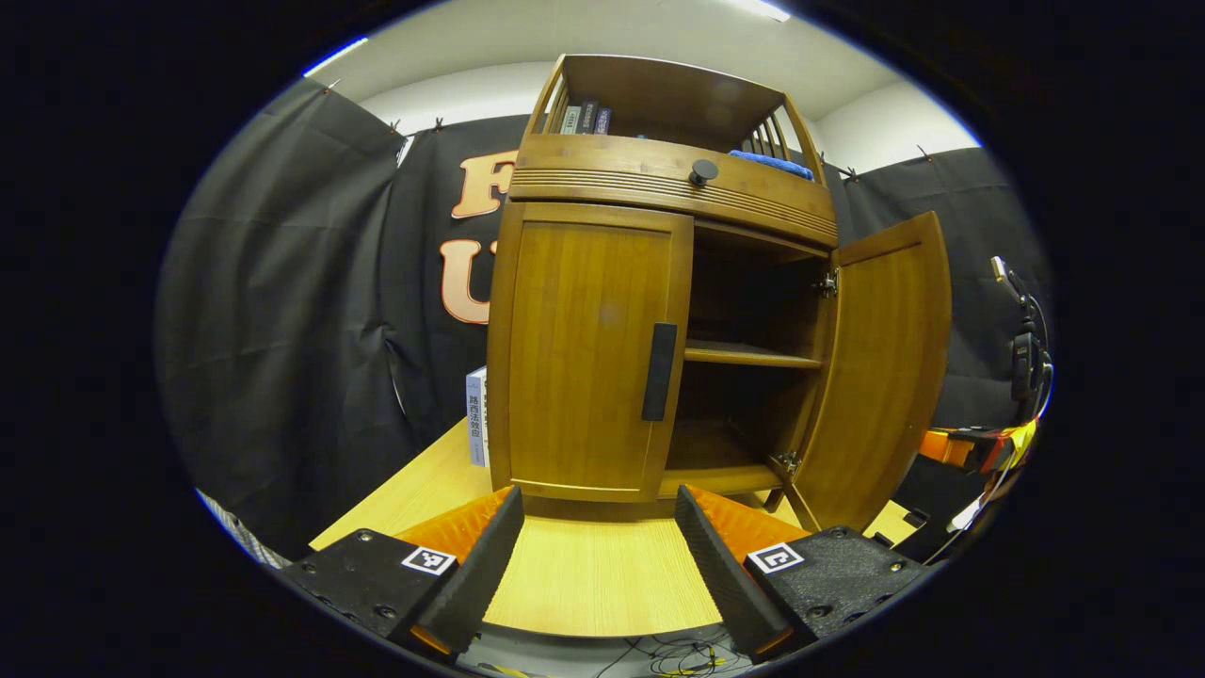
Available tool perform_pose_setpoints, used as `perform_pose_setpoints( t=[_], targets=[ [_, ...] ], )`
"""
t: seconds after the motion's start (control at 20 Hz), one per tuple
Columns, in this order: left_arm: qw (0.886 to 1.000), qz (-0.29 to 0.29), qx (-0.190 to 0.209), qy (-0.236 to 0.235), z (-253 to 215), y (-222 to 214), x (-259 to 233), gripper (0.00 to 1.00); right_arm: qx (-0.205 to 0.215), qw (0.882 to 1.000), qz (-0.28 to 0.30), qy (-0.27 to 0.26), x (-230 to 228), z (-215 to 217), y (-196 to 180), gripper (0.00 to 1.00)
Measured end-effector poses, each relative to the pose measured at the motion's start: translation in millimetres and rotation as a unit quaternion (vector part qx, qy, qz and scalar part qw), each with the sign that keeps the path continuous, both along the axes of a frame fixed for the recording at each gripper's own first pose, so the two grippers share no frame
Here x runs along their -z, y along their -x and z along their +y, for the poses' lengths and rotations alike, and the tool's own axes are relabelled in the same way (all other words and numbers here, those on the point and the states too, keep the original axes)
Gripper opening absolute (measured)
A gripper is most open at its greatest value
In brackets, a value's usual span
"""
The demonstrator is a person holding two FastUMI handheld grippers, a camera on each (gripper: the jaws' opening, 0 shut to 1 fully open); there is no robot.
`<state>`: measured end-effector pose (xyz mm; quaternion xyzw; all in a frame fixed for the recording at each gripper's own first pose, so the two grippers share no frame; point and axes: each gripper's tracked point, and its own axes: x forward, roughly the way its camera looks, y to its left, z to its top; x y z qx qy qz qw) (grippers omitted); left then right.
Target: Open the right door of the double-door shoe cabinet with the right hand, and open the left door with the left hand.
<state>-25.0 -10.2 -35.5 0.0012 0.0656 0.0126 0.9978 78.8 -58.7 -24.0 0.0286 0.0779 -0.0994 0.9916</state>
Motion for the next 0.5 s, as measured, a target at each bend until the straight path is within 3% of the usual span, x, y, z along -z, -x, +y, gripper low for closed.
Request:
perform_pose_setpoints(
  t=[0.05,0.1,0.2,0.25,0.5],
  targets=[
    [1.000,0.000,0.004,0.000,-3.1,-0.3,0.3,0.98,0.010,1.000,0.001,0.001,0.5,-7.6,2.7,0.06],
    [1.000,-0.001,0.007,0.001,-6.2,-1.8,-0.9,0.98,0.020,1.000,-0.001,0.002,0.5,-18.3,3.6,0.20],
    [1.000,-0.002,0.012,-0.002,-11.7,-4.0,-2.1,0.98,0.043,0.999,-0.004,0.002,-0.9,-35.3,8.4,0.00],
    [1.000,-0.003,0.014,-0.004,-13.3,-5.5,-2.6,0.98,0.057,0.998,-0.005,0.003,-1.9,-46.8,12.6,0.09],
    [1.000,-0.018,0.020,-0.010,-21.0,-24.4,-14.4,0.98,0.084,0.996,-0.020,-0.002,-10.4,-82.3,27.2,0.09]
  ],
)
